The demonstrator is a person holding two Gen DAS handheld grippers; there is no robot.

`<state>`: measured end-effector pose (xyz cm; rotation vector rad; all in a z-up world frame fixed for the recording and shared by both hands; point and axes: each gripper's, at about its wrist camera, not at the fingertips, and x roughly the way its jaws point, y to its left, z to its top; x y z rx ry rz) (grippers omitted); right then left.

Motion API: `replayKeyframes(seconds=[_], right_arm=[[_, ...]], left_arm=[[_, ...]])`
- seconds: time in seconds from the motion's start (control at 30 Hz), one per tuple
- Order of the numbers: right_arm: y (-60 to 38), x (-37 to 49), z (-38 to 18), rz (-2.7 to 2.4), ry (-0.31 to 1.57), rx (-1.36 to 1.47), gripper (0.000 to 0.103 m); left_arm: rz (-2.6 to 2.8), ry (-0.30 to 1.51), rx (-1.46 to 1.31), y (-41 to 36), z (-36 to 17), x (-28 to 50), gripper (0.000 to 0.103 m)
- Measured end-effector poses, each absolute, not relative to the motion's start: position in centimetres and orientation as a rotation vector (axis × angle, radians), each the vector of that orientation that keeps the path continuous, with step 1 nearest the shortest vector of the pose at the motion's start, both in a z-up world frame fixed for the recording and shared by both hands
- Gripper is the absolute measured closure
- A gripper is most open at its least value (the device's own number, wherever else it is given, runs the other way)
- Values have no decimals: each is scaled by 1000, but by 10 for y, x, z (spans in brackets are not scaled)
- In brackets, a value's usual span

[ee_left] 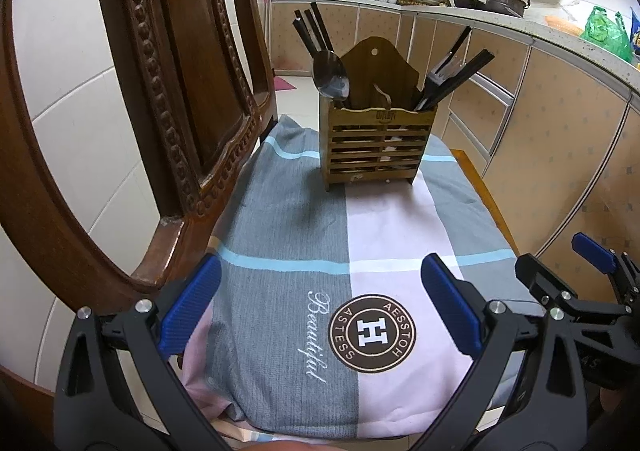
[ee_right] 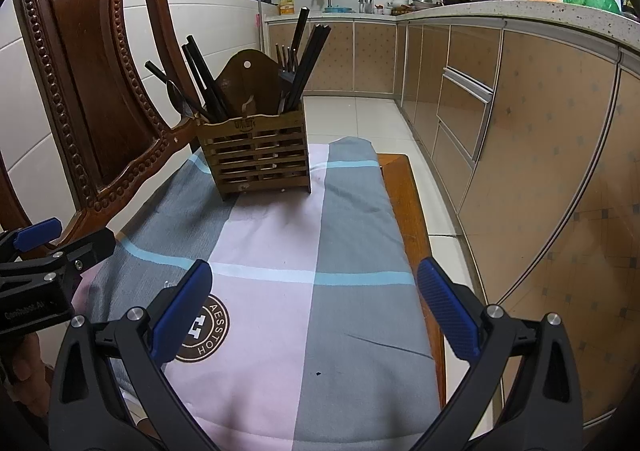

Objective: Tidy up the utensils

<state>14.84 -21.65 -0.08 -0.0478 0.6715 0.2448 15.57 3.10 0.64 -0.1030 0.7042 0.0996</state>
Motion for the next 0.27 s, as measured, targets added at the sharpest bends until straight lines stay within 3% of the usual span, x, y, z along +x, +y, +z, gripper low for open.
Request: replayKeyframes(seconds=[0.27], right_arm=[[-217,148,-1,245,674,-50,3]], left_arm=[[89,713,-95,30,6,157,4]])
